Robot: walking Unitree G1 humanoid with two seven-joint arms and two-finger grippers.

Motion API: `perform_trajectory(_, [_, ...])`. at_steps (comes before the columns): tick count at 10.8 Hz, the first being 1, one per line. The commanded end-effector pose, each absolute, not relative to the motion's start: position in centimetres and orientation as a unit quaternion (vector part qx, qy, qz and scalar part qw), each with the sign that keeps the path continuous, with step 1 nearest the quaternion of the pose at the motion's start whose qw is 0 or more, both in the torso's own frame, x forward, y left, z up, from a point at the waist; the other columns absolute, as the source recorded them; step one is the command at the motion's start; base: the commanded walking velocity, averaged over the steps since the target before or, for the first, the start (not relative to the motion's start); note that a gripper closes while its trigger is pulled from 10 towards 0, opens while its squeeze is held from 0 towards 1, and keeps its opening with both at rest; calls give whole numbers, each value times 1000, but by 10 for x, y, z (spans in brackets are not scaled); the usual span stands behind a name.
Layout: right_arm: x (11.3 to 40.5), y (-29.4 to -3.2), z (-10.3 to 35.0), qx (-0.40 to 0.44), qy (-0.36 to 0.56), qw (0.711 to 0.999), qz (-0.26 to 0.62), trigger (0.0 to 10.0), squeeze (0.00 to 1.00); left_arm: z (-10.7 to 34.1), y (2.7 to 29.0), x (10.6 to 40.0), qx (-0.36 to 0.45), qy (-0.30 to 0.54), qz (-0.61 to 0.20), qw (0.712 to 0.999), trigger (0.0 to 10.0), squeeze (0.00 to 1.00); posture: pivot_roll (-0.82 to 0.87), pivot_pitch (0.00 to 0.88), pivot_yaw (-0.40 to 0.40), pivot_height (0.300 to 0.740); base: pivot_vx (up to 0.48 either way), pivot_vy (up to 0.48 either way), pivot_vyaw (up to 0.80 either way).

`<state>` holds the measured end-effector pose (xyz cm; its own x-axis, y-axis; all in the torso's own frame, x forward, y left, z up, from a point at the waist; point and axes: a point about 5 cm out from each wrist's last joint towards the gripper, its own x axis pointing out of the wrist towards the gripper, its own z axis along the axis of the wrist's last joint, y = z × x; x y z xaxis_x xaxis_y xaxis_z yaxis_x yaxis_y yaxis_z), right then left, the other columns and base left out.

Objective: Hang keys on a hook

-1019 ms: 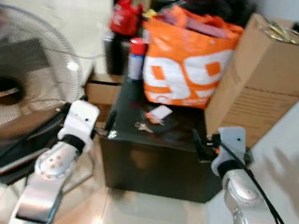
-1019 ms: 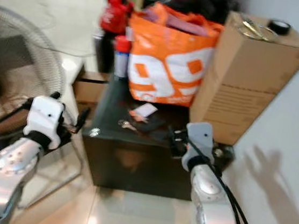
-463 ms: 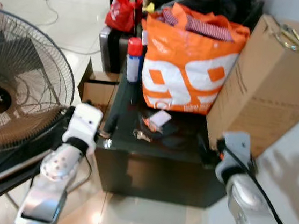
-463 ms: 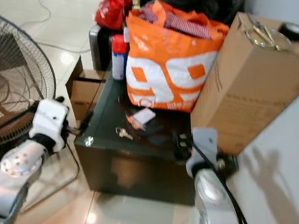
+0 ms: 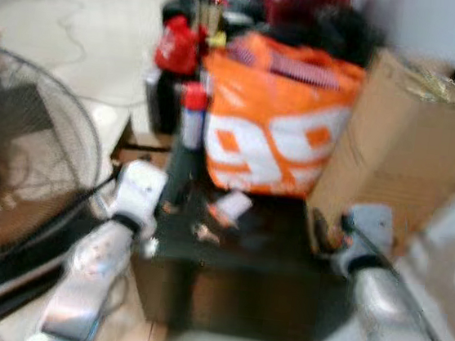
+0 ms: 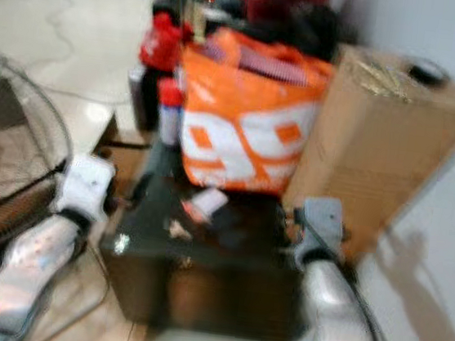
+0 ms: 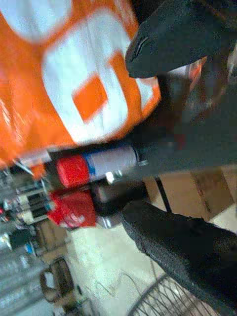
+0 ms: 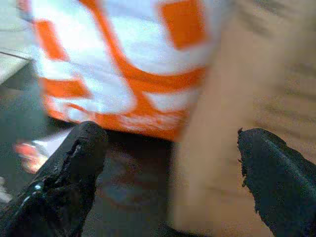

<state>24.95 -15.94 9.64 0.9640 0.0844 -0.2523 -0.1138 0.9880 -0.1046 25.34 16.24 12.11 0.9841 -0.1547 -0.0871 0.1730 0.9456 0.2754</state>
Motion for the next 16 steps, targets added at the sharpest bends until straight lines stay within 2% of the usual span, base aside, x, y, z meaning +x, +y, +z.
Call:
perform_trajectory(1, [250, -169, 102, -67, 111, 991, 40, 10000, 0, 125, 154, 254, 138, 21, -94, 986, 10000, 0, -70, 0, -41, 740, 386, 0, 0])
perform_trajectory(2, [250, -167, 101, -65, 115, 990, 51, 10000, 0, 123, 156, 251, 139, 24, -90, 986, 10000, 0, -65, 0, -50, 740, 390, 0, 0])
perform_trajectory(3, [249, -158, 99, -107, 116, 982, 107, 10000, 0, 120, 159, 248, 143, 29, -87, 985, 10000, 0, -59, 0, -60, 740, 390, 0, 0])
perform_trajectory(5, [246, -154, 92, -117, 136, 971, 155, 10000, 0, 119, 158, 245, 148, 30, -89, 984, 10000, 0, -43, 0, -79, 740, 377, 0, 800])
perform_trajectory(6, [245, -155, 84, -121, 157, 962, 188, 10000, 0, 118, 160, 243, 154, 33, -87, 984, 10000, 0, -37, 0, -86, 740, 319, 0, 0])
perform_trajectory(9, [244, -158, 78, -154, 164, 949, 218, 10000, 0, 117, 158, 245, 162, 33, -98, 981, 10000, 0, -45, 0, -73, 740, 276, 0, 0])
perform_trajectory(13, [242, -174, 80, -159, 162, 950, 212, 10000, 0, 114, 156, 246, 168, 41, -100, 980, 10000, 0, -54, 0, -65, 740, 0, 0, 0])
perform_trajectory(14, [238, -173, 80, -158, 165, 942, 246, 10000, 0, 112, 156, 246, 168, 47, -109, 979, 10000, 0, -54, 0, -64, 740, 0, 0, 0])
perform_trajectory(15, [232, -165, 78, -157, 179, 923, 303, 10000, 0, 103, 155, 241, 174, 78, -149, 970, 10000, 0, -57, 0, -64, 740, 0, 0, 0])
perform_trajectory(16, [229, -160, 74, -159, 190, 913, 323, 10000, 0, 98, 153, 236, 186, 91, -179, 962, 10000, 0, -57, 0, -64, 740, 0, 0, 0])
